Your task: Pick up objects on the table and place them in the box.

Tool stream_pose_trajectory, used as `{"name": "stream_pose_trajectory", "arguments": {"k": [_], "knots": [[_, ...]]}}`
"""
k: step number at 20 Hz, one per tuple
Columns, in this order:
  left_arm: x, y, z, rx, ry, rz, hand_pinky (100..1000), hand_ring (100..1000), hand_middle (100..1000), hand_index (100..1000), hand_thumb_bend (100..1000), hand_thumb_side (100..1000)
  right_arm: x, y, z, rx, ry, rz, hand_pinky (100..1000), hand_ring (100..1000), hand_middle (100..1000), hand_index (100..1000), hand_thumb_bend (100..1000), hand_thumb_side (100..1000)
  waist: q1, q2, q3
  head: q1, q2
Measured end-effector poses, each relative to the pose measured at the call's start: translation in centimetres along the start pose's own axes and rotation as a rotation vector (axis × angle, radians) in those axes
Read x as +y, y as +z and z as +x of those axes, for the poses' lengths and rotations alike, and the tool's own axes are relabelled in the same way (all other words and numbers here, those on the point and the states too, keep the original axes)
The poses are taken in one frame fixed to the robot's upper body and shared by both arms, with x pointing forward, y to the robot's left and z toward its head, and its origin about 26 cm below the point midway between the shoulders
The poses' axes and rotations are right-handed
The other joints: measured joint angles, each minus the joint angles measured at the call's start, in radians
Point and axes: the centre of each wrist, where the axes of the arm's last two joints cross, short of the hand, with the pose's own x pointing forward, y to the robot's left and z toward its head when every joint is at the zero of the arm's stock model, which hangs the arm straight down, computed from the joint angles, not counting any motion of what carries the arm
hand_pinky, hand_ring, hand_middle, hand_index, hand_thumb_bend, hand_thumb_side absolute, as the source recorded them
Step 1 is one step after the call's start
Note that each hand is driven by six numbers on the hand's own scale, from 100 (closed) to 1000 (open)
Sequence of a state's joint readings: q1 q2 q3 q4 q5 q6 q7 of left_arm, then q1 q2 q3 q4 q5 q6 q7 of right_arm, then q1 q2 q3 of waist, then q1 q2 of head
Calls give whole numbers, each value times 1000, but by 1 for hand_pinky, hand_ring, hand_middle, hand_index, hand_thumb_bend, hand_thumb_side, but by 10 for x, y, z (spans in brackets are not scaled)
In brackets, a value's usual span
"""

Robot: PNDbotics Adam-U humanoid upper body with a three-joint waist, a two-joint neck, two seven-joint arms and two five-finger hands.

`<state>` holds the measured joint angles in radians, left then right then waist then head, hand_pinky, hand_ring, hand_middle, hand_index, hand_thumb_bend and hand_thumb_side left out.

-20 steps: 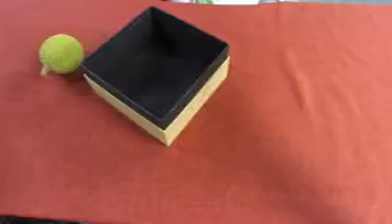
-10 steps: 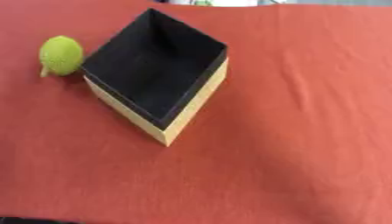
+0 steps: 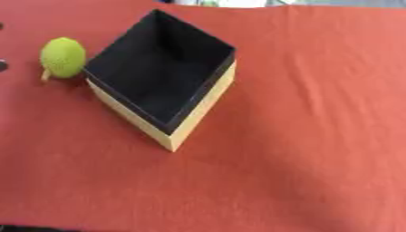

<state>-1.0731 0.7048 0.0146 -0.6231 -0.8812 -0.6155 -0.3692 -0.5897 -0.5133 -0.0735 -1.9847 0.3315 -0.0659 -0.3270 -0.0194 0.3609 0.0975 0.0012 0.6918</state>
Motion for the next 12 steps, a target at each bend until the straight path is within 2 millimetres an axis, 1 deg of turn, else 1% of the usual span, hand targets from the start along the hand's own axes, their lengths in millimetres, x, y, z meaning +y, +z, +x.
{"name": "stream_pose_trajectory", "arguments": {"k": [6, 12], "knots": [[6, -13, 12, -28, 3, 22, 952, 894, 927, 1000, 443, 711, 1, -1, 1, -6, -11, -7, 745, 624, 644, 839, 100, 587, 6, 3, -13, 16, -7], [8, -18, 16, -67, 4, 1, 963, 910, 941, 1000, 432, 746, 2, -1, 1, -6, -16, -12, 745, 624, 644, 840, 100, 587, 9, 6, -22, 19, -7]]}}
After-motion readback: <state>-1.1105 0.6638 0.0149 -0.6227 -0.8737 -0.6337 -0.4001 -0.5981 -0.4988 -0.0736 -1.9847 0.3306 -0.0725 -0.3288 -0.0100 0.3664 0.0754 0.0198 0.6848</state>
